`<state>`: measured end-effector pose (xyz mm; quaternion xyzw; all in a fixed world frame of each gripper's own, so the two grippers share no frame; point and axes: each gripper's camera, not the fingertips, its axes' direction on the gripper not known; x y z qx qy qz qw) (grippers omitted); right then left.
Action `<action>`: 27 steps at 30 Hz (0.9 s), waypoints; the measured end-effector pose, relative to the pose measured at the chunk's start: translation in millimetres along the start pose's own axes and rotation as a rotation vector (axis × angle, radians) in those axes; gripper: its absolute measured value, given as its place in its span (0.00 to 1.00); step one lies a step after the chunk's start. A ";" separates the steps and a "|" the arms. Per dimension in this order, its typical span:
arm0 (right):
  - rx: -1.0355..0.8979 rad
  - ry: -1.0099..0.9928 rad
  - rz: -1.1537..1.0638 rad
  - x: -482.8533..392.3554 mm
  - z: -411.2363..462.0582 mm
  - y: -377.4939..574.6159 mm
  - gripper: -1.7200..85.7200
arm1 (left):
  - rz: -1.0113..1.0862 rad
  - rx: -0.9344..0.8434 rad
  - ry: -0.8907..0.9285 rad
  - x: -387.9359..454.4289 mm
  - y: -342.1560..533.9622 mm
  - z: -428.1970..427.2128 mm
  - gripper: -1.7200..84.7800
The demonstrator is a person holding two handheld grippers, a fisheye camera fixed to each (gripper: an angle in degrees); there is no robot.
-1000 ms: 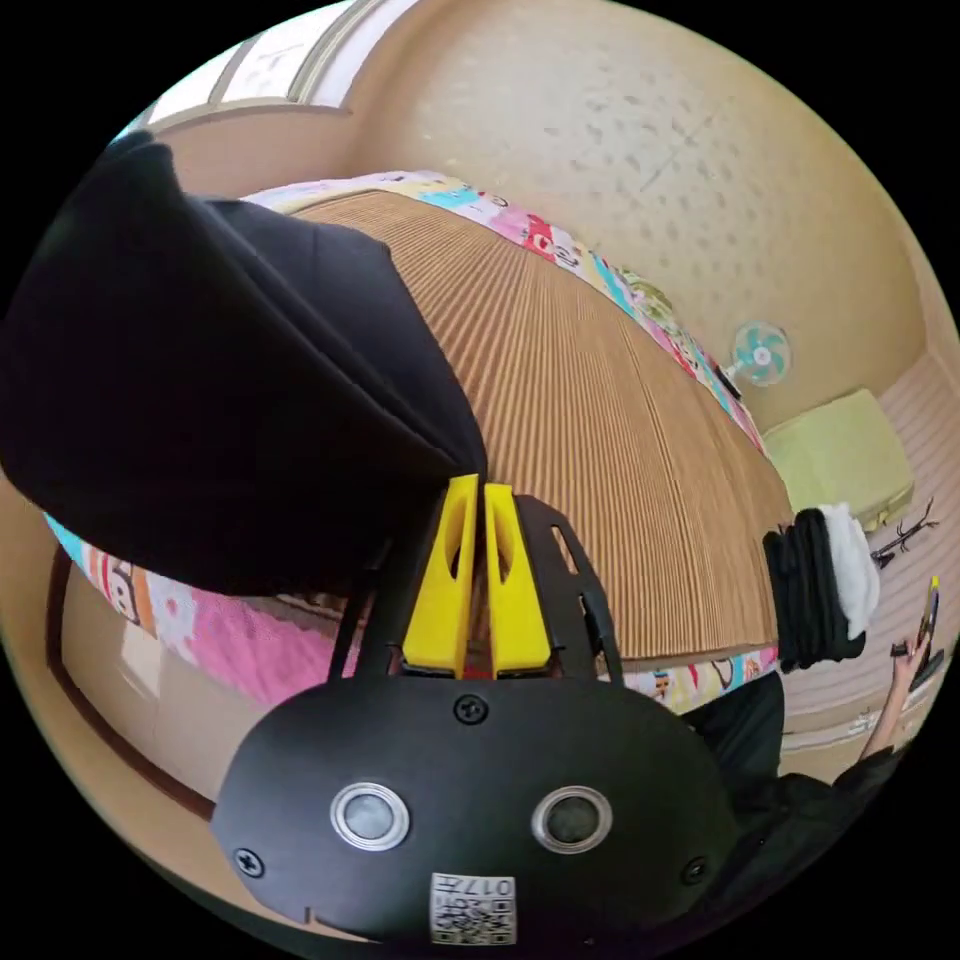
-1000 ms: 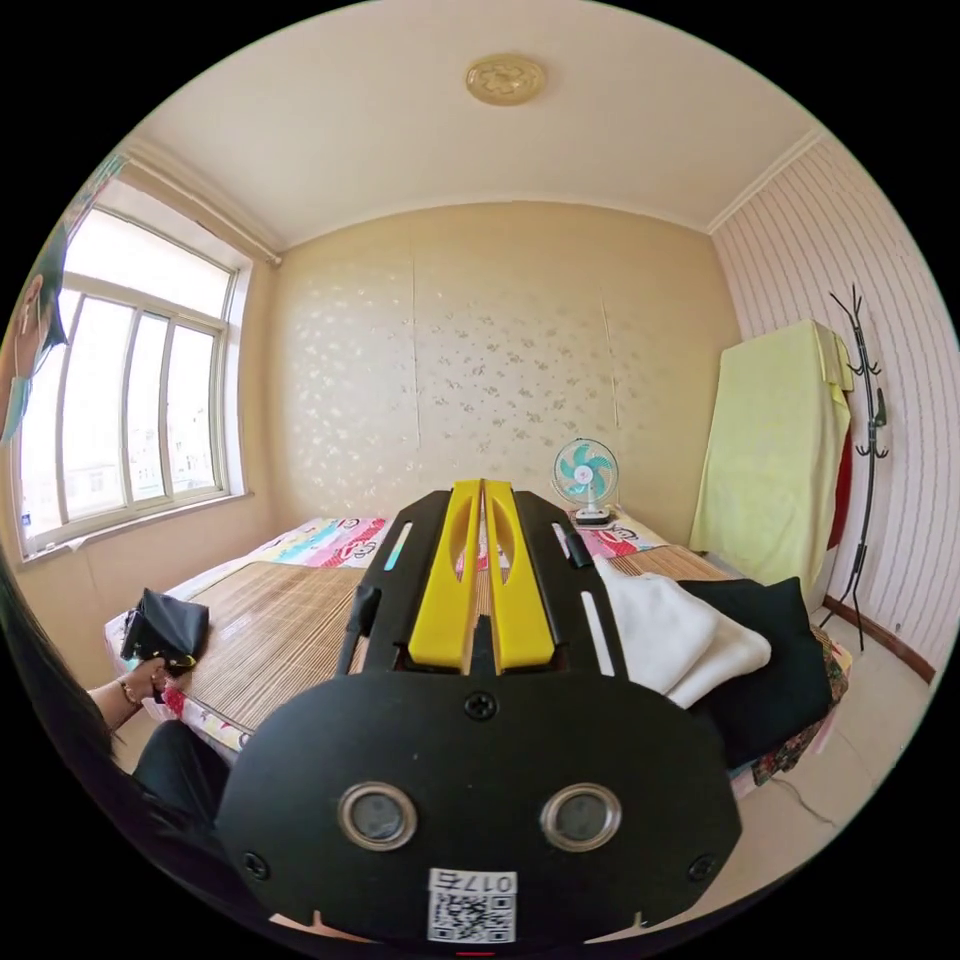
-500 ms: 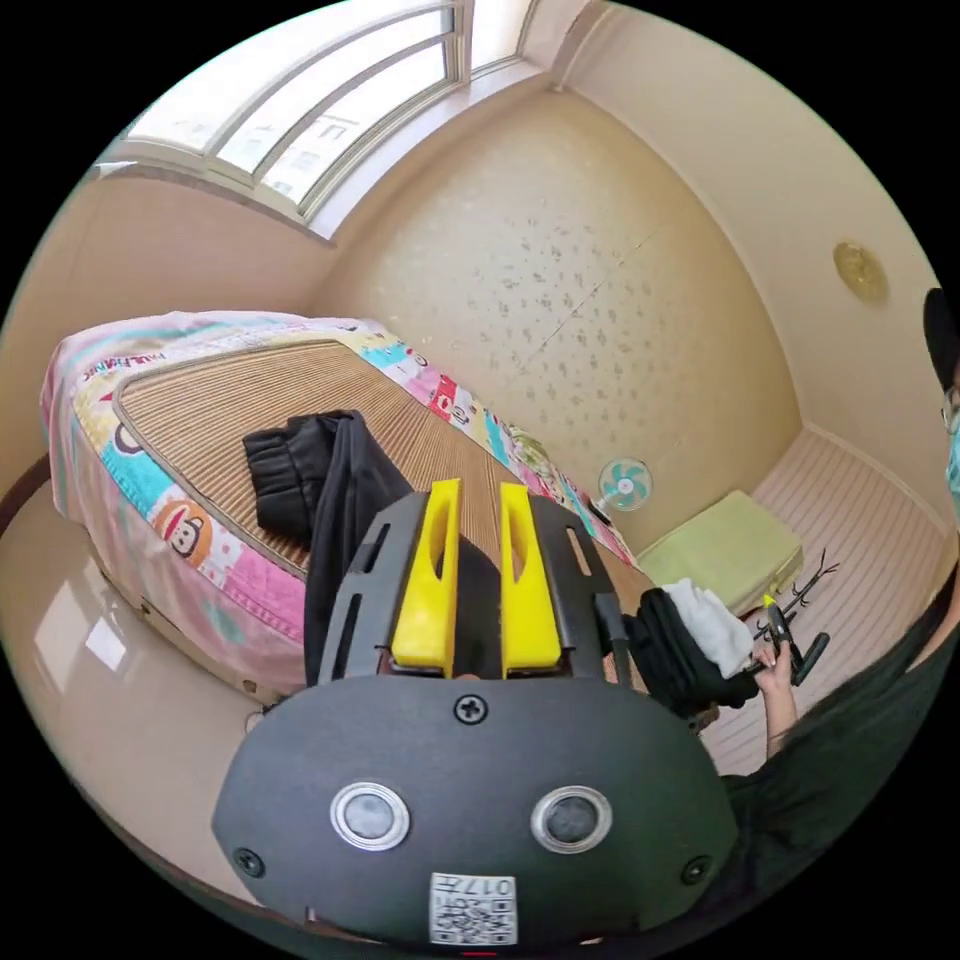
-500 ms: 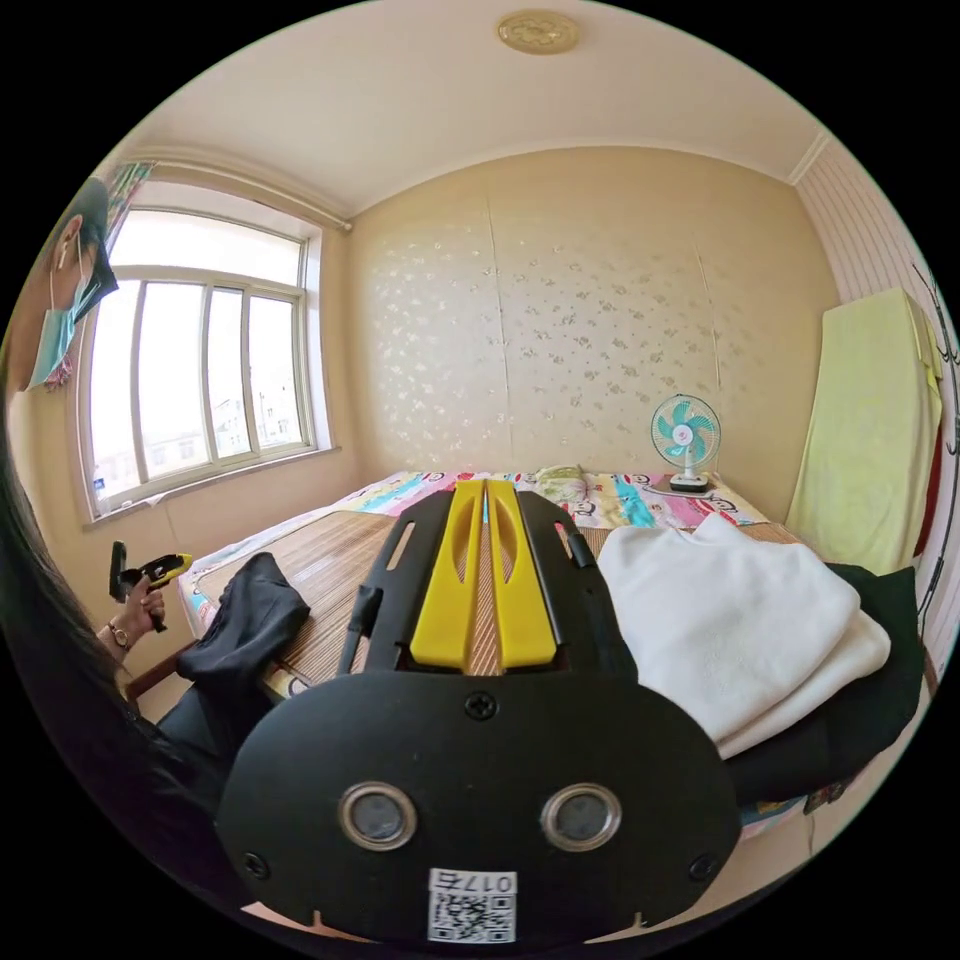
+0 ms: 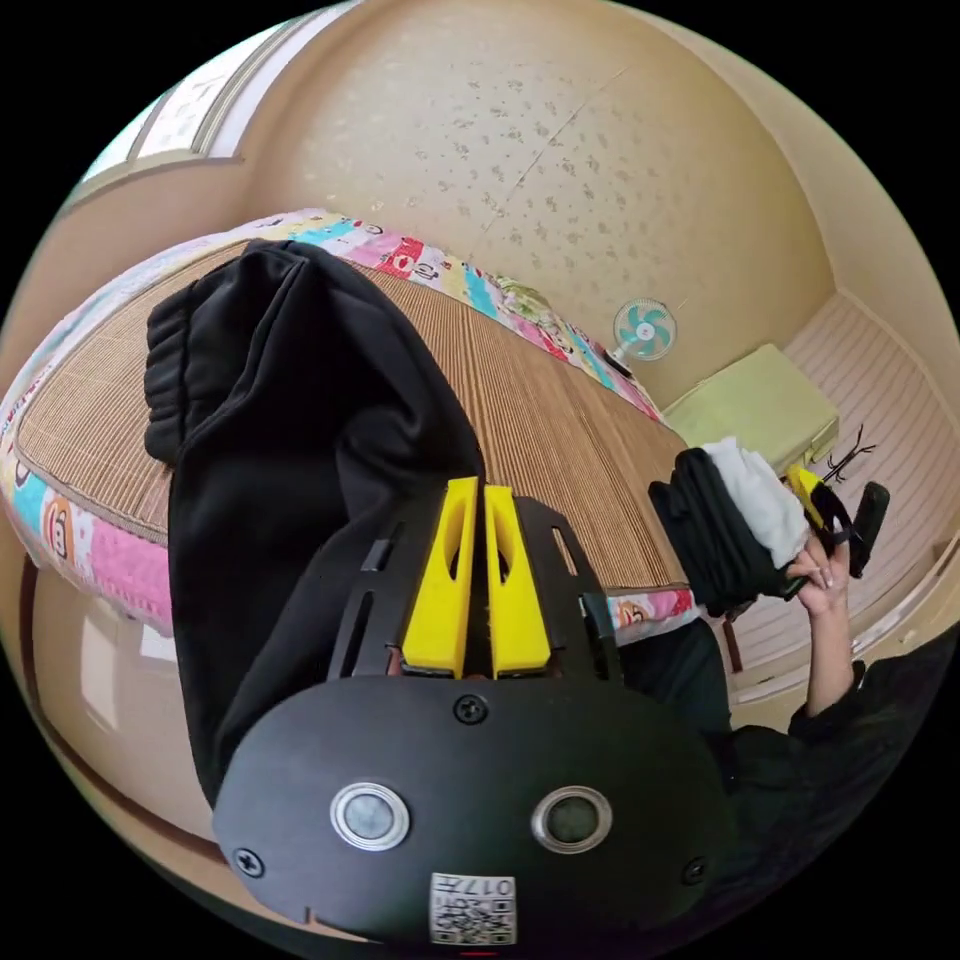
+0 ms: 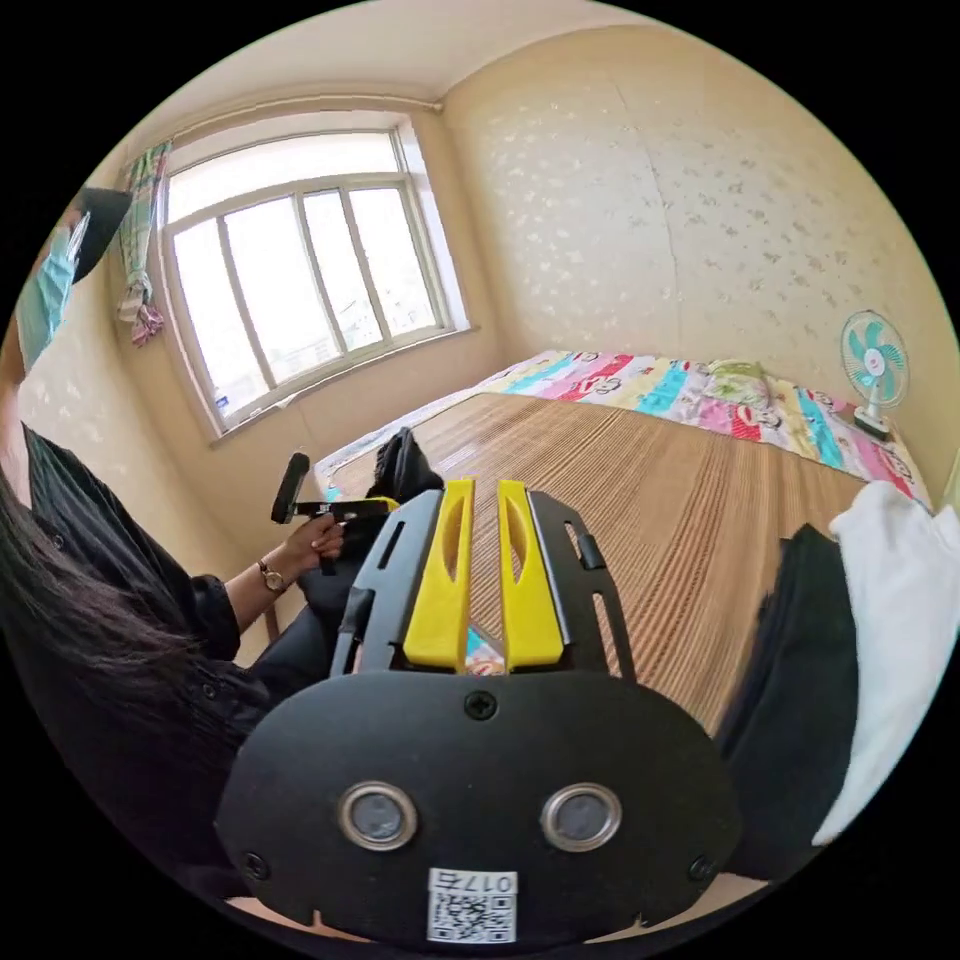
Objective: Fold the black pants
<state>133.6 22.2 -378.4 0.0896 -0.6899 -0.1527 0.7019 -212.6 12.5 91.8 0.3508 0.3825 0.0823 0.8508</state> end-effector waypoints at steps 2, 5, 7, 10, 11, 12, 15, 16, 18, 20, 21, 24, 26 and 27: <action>-0.090 -0.128 0.032 15.3 43.9 -22.6 0.17 | 0.042 -0.048 0.003 32.7 33.5 6.0 0.01; -0.209 -0.267 0.160 52.5 129.6 -43.9 0.22 | 0.163 -0.110 -0.039 77.9 77.4 10.3 0.02; -0.381 -0.495 0.255 73.5 201.5 -40.8 0.22 | 0.182 -0.142 -0.034 88.9 92.0 9.9 0.02; -0.355 -0.449 0.390 87.6 213.8 -15.7 0.14 | 0.140 -0.159 0.038 81.4 93.6 -8.5 0.03; -0.315 -0.462 0.422 93.3 206.9 -9.4 0.11 | 0.098 -0.104 0.063 70.5 89.1 -27.4 0.05; -0.238 -0.527 0.497 107.8 192.5 4.2 0.08 | 0.062 -0.026 0.079 57.7 82.3 -48.9 0.07; -0.140 -0.688 0.604 134.6 165.8 34.6 0.06 | 0.125 0.142 0.046 37.8 53.7 -79.9 0.12; -0.133 -0.706 0.610 137.3 157.1 40.3 0.06 | 0.164 0.155 0.016 36.8 46.2 -78.0 0.13; -0.128 -0.702 0.585 135.3 142.9 41.8 0.05 | 0.246 0.053 -0.115 30.1 7.1 -37.6 0.17; -0.111 -0.698 0.544 131.6 126.0 38.0 0.04 | 0.315 -0.120 -0.071 24.9 -17.3 17.6 0.17; -0.086 -0.714 0.524 132.0 113.9 34.5 0.04 | 0.360 -0.219 0.041 21.2 -23.5 55.9 0.13; -0.060 -0.680 0.523 151.8 74.7 21.8 0.03 | 0.220 -0.229 0.255 8.4 -30.3 75.6 0.08; -0.006 -0.675 0.521 170.9 32.2 10.3 0.02 | 0.149 0.000 0.419 4.1 -31.8 22.5 0.07; 0.040 -0.702 0.517 181.0 -1.7 0.8 0.02 | 0.116 0.104 0.378 8.5 -33.6 -16.6 0.07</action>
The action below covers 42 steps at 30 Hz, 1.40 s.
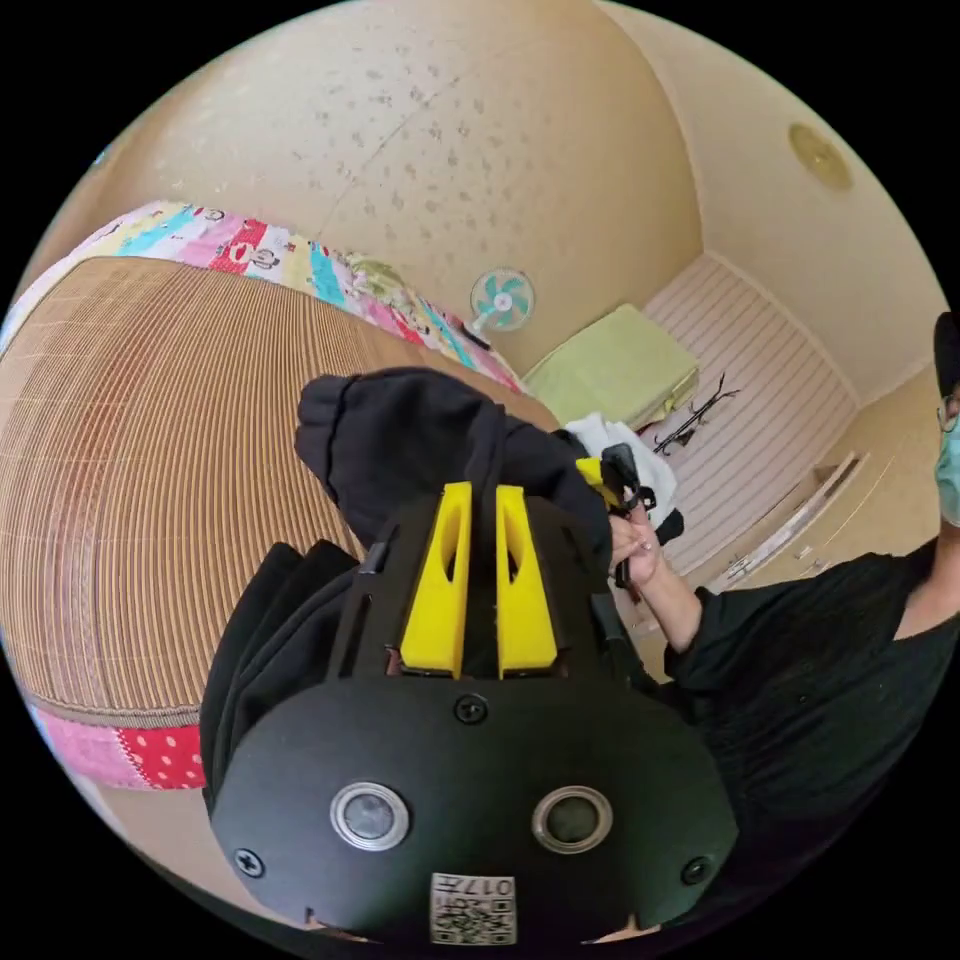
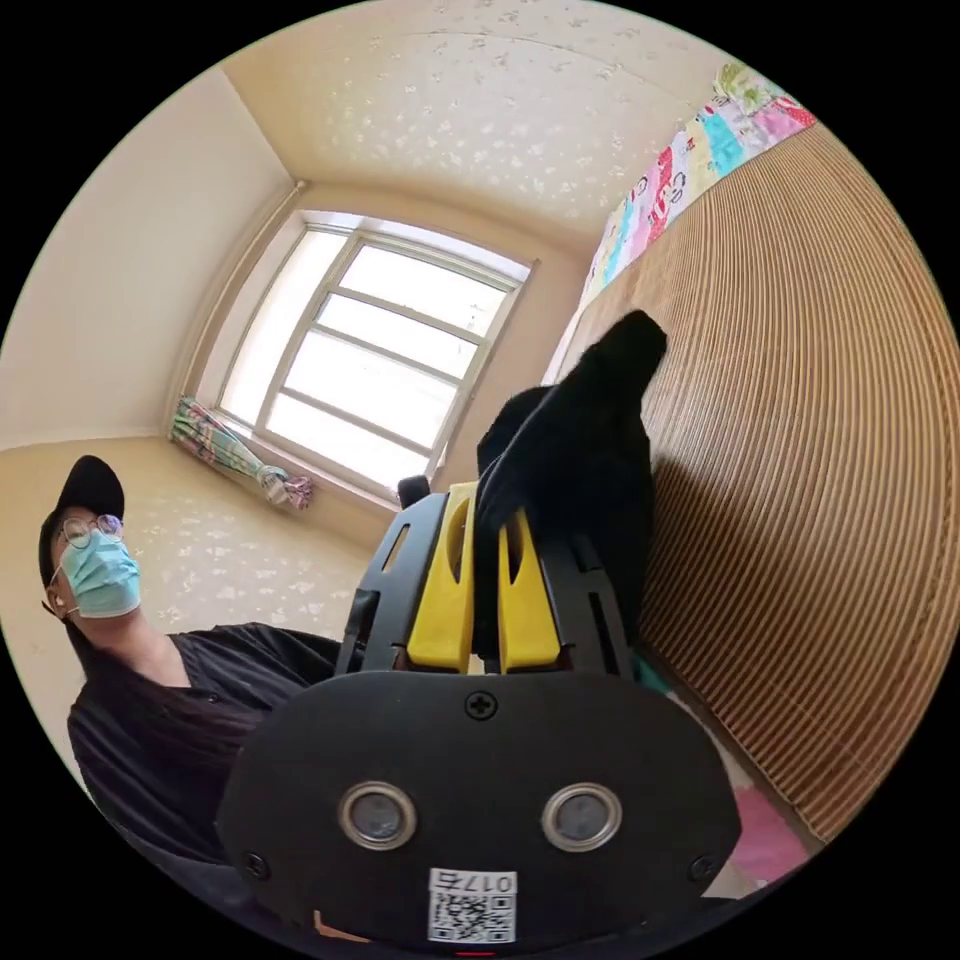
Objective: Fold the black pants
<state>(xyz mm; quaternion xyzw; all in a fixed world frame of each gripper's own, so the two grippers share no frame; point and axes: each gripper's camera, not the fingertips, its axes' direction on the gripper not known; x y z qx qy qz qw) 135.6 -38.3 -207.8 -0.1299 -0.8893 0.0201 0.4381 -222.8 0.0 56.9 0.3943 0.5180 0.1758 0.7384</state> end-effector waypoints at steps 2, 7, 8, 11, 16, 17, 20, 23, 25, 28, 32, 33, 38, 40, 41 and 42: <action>0.078 0.002 -0.092 -44.4 -46.4 -13.0 0.02 | 0.058 0.050 -0.233 39.6 -16.3 -36.5 0.07; 0.153 0.225 -0.400 -175.8 -106.7 -120.6 0.03 | 0.273 0.264 -0.203 110.1 -124.9 -69.6 0.08; 0.162 0.259 -0.408 -183.0 -107.8 -142.8 0.03 | 0.285 0.265 -0.283 112.8 -177.5 -50.9 0.08; 0.221 0.591 -0.388 -189.3 -104.4 -275.8 0.06 | 0.080 0.211 -0.367 65.8 -322.2 13.9 0.10; 0.345 0.816 -0.226 -167.1 -94.3 -317.2 0.16 | -0.006 0.087 -0.424 4.6 -384.9 58.8 0.13; 0.309 0.849 -0.255 -165.8 -84.6 -308.5 0.16 | 0.055 -0.002 -0.432 -2.4 -368.1 76.0 0.14; 0.115 0.976 -0.265 -124.0 -32.3 -248.1 0.18 | 0.122 -0.231 -0.450 -34.1 -284.8 129.4 0.16; -0.059 0.924 -0.139 -45.7 11.1 -170.2 0.20 | 0.057 -0.472 -0.318 -68.1 -180.7 177.6 0.17; -0.131 0.904 -0.016 8.5 38.3 -104.4 0.21 | 0.053 -0.528 -0.277 -72.4 -127.1 191.1 0.17; -0.197 0.688 0.080 51.7 73.9 -43.7 0.22 | 0.029 -0.604 -0.256 -69.7 -69.4 208.4 0.14; -0.194 0.763 0.147 65.3 85.7 -13.8 0.16 | -0.134 -0.579 -0.176 -75.1 -41.4 197.7 0.06; -0.191 0.742 0.112 56.3 74.4 -15.7 0.08 | -0.170 -0.569 -0.083 -81.7 -51.0 184.1 0.05; 0.230 0.365 -0.004 -20.2 -59.4 0.4 0.05 | -0.463 -0.072 0.479 -131.6 -100.0 45.9 0.03; 0.444 0.259 0.005 -44.8 -126.1 41.7 0.05 | -0.480 0.007 0.471 -143.3 -101.3 -2.2 0.04; 0.481 0.266 0.026 -47.9 -139.4 54.7 0.05 | -0.499 0.026 0.418 -151.2 -94.4 -30.0 0.04; 0.544 0.336 0.094 -51.3 -159.7 82.2 0.04 | -0.544 0.036 0.326 -161.2 -79.8 -54.3 0.04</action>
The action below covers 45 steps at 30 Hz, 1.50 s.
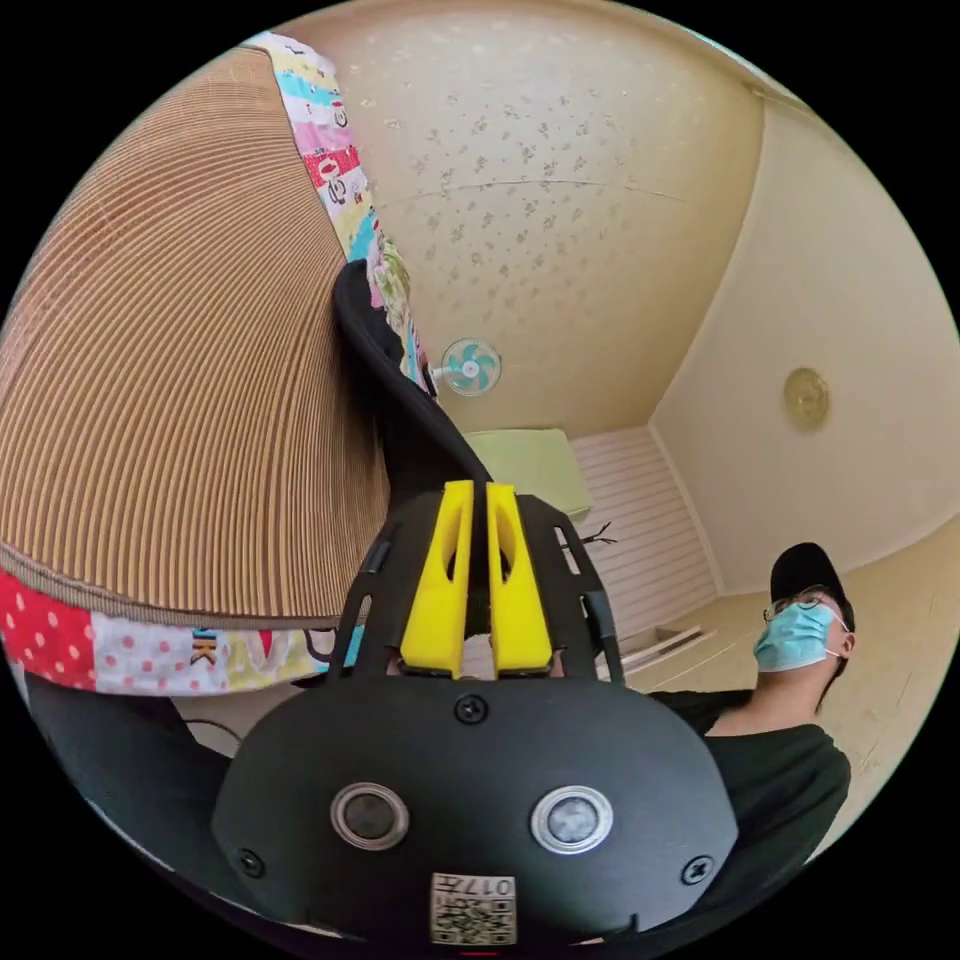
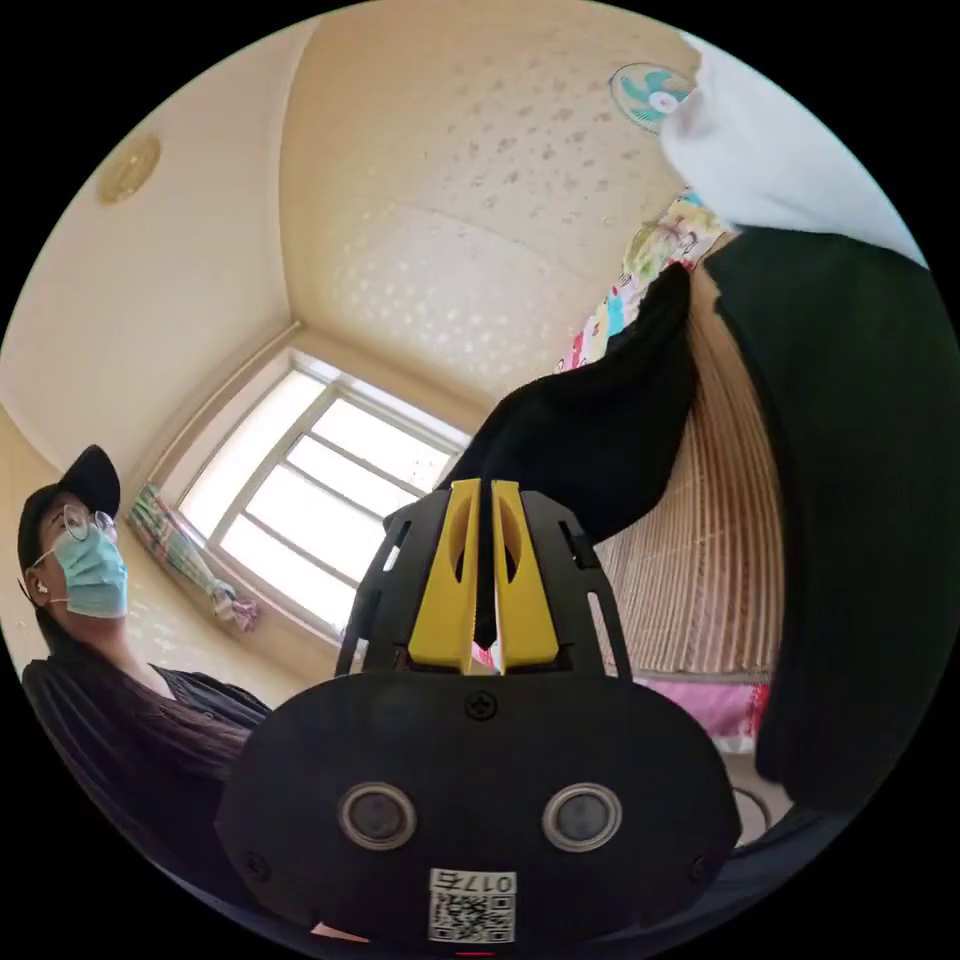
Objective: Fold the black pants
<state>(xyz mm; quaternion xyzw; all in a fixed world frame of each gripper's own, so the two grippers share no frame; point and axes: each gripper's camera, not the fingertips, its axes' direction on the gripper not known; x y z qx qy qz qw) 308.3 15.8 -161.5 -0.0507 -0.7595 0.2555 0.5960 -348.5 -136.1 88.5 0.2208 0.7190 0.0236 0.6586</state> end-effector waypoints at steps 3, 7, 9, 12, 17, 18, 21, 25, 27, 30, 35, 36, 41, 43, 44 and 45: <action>-0.046 0.445 0.106 22.9 -37.7 45.0 0.04 | -0.142 0.051 -0.350 -33.6 35.5 -53.9 0.04; -0.256 0.679 0.111 43.1 -24.1 93.8 0.03 | -0.211 0.047 -0.455 -46.7 76.1 -82.9 0.07; -0.290 0.686 0.060 33.3 -12.5 100.5 0.03 | -0.127 0.003 -0.455 -21.8 81.5 -66.9 0.08; -0.306 0.600 -0.135 -9.4 7.9 107.6 0.03 | 0.070 -0.218 -0.386 33.9 68.5 4.2 0.13; -0.369 0.424 -0.361 -69.3 35.3 117.1 0.03 | 0.362 -0.580 -0.236 129.2 70.8 146.8 0.17; -0.361 0.358 -0.345 -72.4 35.0 117.1 0.03 | 0.392 -0.667 -0.259 139.4 72.9 179.4 0.18; -0.387 0.275 -0.312 -68.6 36.5 120.2 0.03 | 0.397 -0.939 -0.284 138.3 91.7 244.4 0.16; -0.597 0.356 -0.344 -56.2 45.2 131.4 0.04 | 0.468 -0.978 -0.369 134.4 124.2 239.8 0.06; -0.634 0.374 -0.351 -52.7 38.6 127.4 0.04 | 0.471 -0.923 -0.362 132.6 132.4 207.2 0.05; -0.563 0.483 -0.336 -50.3 37.5 94.2 0.07 | 0.430 -0.838 -0.350 129.2 129.1 162.8 0.04; -0.526 0.414 -0.422 -34.4 124.6 -6.4 0.18 | 0.320 -0.717 -0.227 108.5 112.2 115.4 0.03; -0.484 0.458 -0.413 -23.1 153.4 -35.7 0.19 | 0.284 -0.695 -0.195 103.3 107.0 106.0 0.03; -0.299 0.894 -0.165 67.2 243.8 -147.3 0.18 | 0.232 -0.615 -0.161 101.2 87.6 70.9 0.03; -0.306 0.869 0.041 129.2 263.4 -182.8 0.17 | 0.203 -0.589 -0.150 98.2 80.4 60.5 0.03; -0.313 0.849 0.087 143.1 266.9 -188.0 0.16 | 0.177 -0.570 -0.130 94.2 75.6 54.7 0.03; -0.297 0.845 0.138 159.6 270.7 -195.6 0.15 | 0.150 -0.551 -0.099 88.9 70.8 50.1 0.02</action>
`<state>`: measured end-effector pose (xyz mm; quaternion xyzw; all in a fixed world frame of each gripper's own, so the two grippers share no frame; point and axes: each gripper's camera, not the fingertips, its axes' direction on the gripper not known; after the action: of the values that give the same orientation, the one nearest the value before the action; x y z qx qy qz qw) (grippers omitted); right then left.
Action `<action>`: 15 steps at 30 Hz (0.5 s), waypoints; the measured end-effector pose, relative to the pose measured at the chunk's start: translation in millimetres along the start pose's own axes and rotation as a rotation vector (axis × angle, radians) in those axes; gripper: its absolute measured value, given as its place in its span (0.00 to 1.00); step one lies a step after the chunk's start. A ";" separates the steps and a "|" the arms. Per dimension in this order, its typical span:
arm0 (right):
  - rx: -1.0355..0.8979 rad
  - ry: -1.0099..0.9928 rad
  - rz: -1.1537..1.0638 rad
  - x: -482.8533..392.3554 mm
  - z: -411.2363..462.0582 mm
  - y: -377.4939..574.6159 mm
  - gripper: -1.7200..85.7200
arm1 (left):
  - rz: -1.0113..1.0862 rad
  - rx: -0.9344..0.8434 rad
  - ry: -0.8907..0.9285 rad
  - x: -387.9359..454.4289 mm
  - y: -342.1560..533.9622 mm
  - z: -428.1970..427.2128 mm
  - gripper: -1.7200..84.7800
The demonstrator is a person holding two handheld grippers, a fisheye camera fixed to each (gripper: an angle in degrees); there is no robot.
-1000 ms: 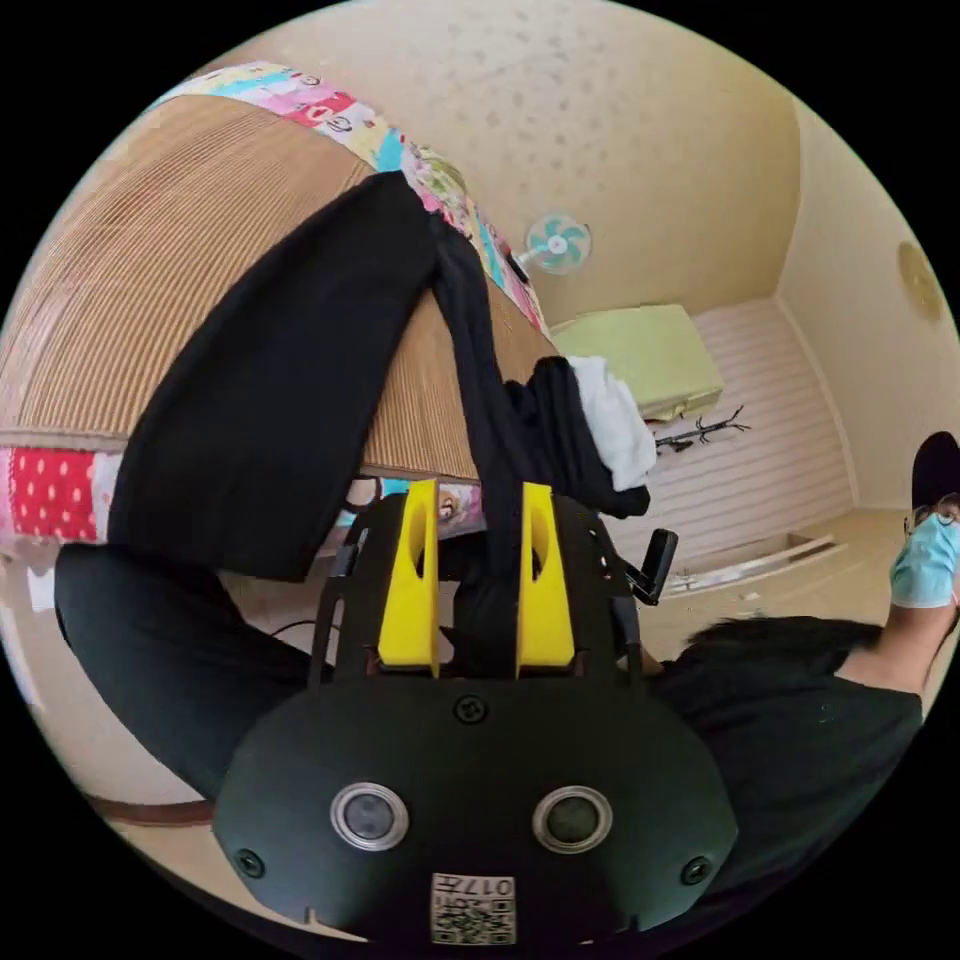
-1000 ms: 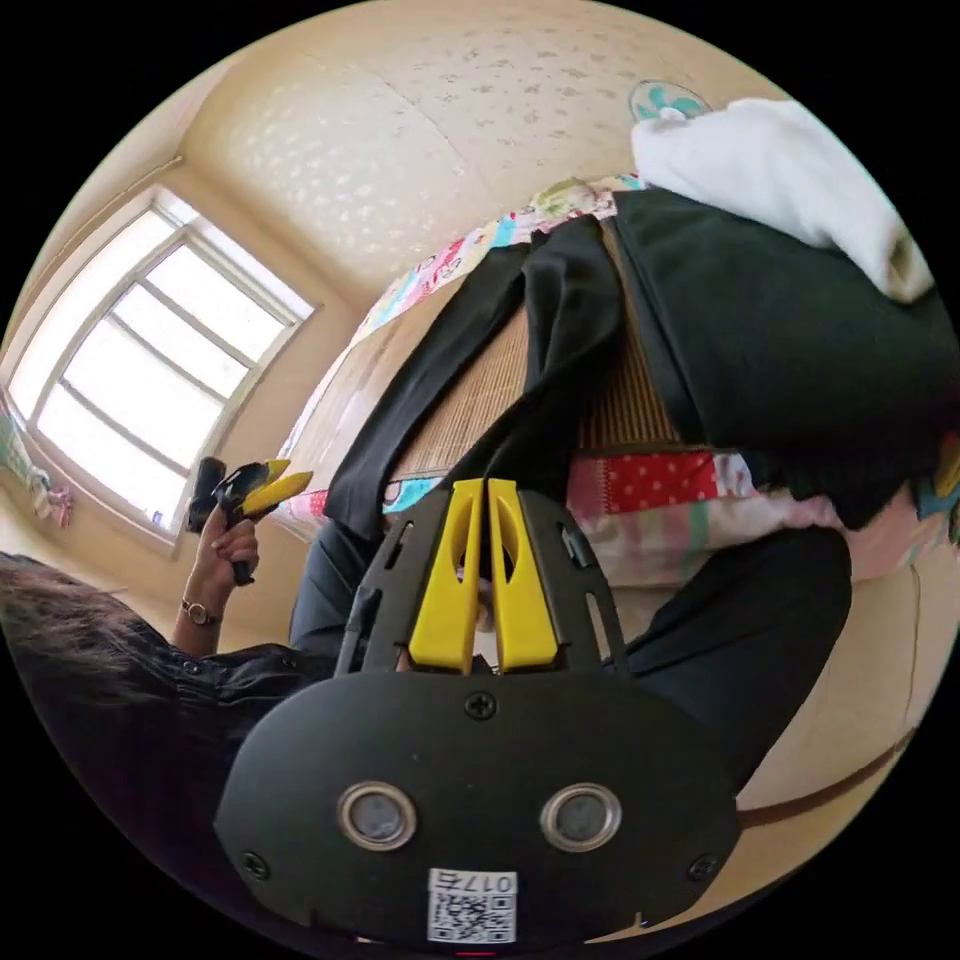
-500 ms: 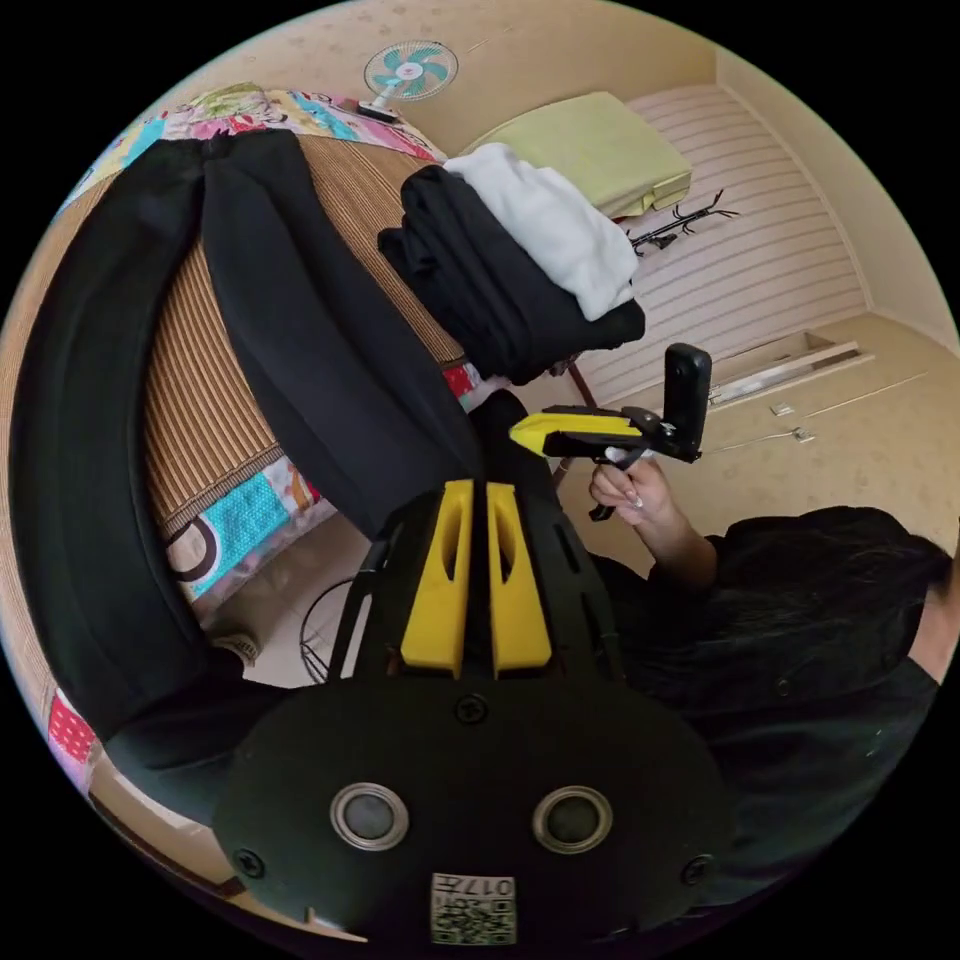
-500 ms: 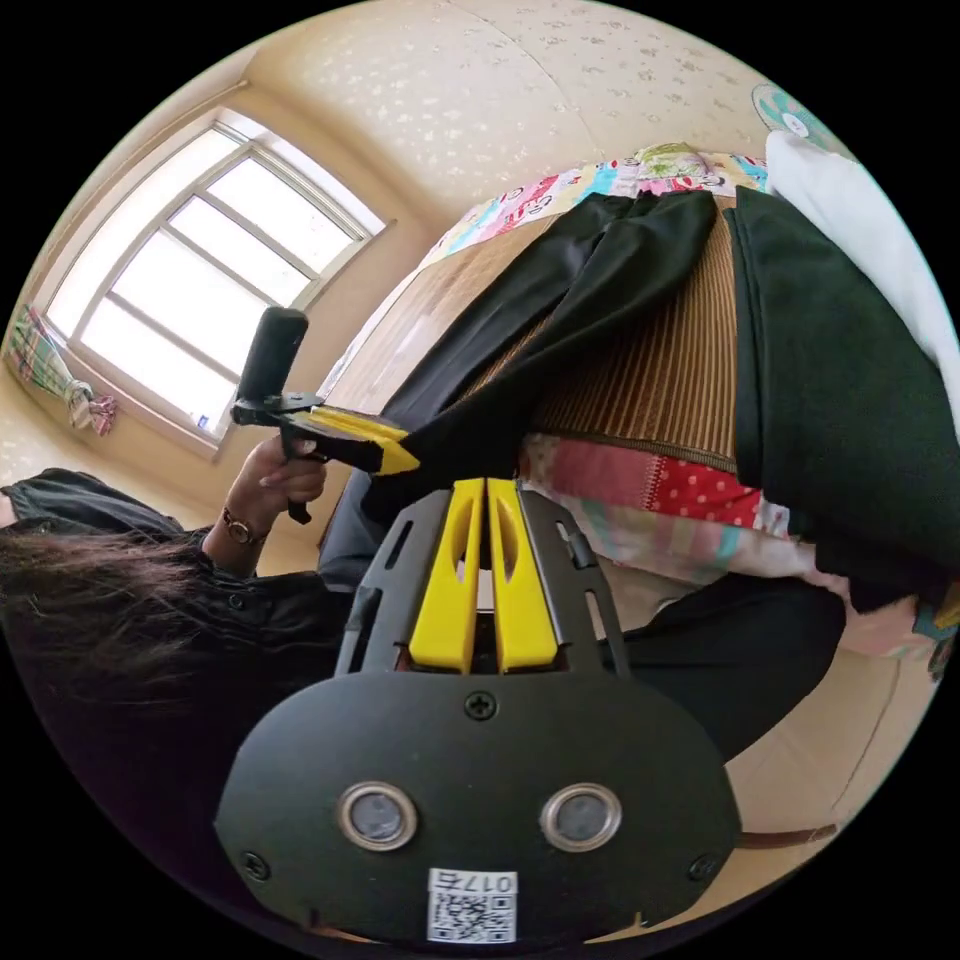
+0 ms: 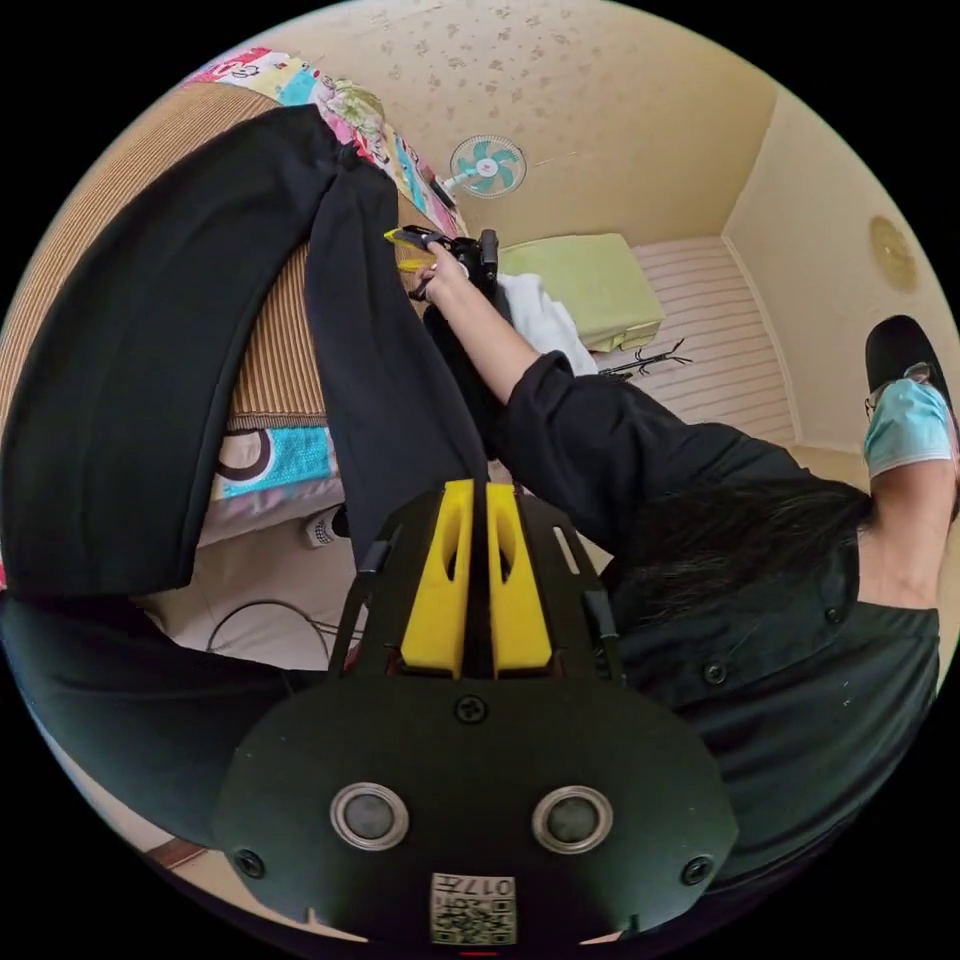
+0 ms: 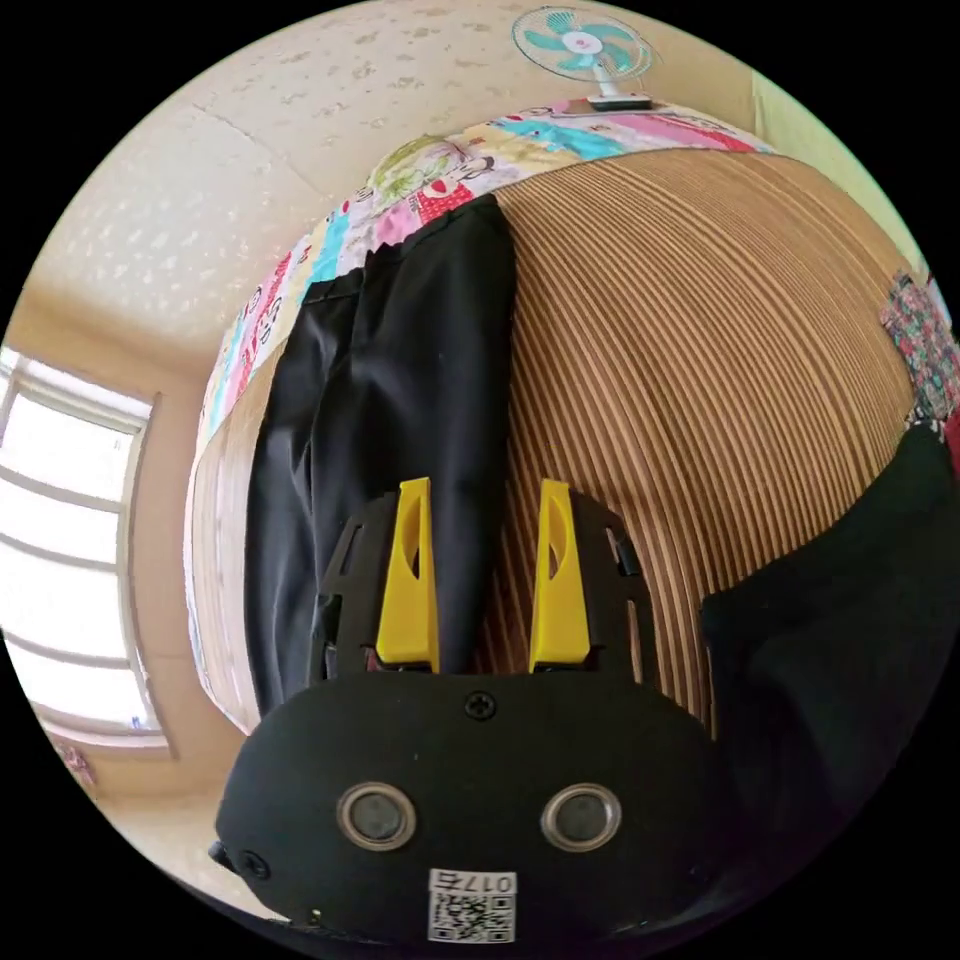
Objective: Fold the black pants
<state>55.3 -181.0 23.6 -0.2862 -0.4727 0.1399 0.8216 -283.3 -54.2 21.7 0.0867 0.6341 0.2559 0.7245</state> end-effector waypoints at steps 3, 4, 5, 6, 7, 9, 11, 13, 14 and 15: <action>0.062 -0.015 -0.029 -11.5 -8.7 -16.5 0.06 | -0.047 0.055 0.125 -20.0 -5.7 -10.0 0.02; 0.124 -0.019 -0.033 -23.2 -24.6 -18.0 0.05 | -0.055 0.065 0.153 -24.3 -7.3 -11.3 0.02; 0.182 -0.021 -0.032 -30.8 -36.4 -16.1 0.05 | -0.076 0.089 0.209 -33.5 -10.6 -13.8 0.02; 0.299 -0.030 -0.045 -51.4 -61.9 -10.7 0.04 | -0.102 0.122 0.271 -42.8 -13.3 -17.6 0.02; 0.392 -0.037 -0.069 -78.7 -83.7 -6.2 0.04 | -0.114 0.142 0.301 -47.1 -14.4 -20.5 0.02; 0.447 -0.094 -0.136 -128.3 -101.1 -7.1 0.04 | -0.152 0.238 0.364 -60.2 -16.0 -40.5 0.02; 0.402 -0.216 -0.215 -178.1 -94.4 -17.9 0.04 | -0.163 0.331 0.310 -65.2 -12.7 -65.4 0.02; 0.313 -0.332 -0.373 -244.7 -58.4 -27.5 0.05 | -0.181 0.428 0.257 -70.9 -4.3 -92.5 0.02; 0.275 -0.358 -0.443 -260.4 -47.1 -27.7 0.06 | -0.207 0.487 0.226 -76.1 4.6 -109.2 0.02; 0.190 -0.465 -0.575 -284.5 -28.7 -23.0 0.06 | -0.240 0.537 0.173 -80.7 16.0 -123.7 0.03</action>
<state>-67.3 -351.5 -171.9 -0.0251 -0.6926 0.0081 0.7208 -411.9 -103.9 77.1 0.1775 0.7443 -0.0020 0.6439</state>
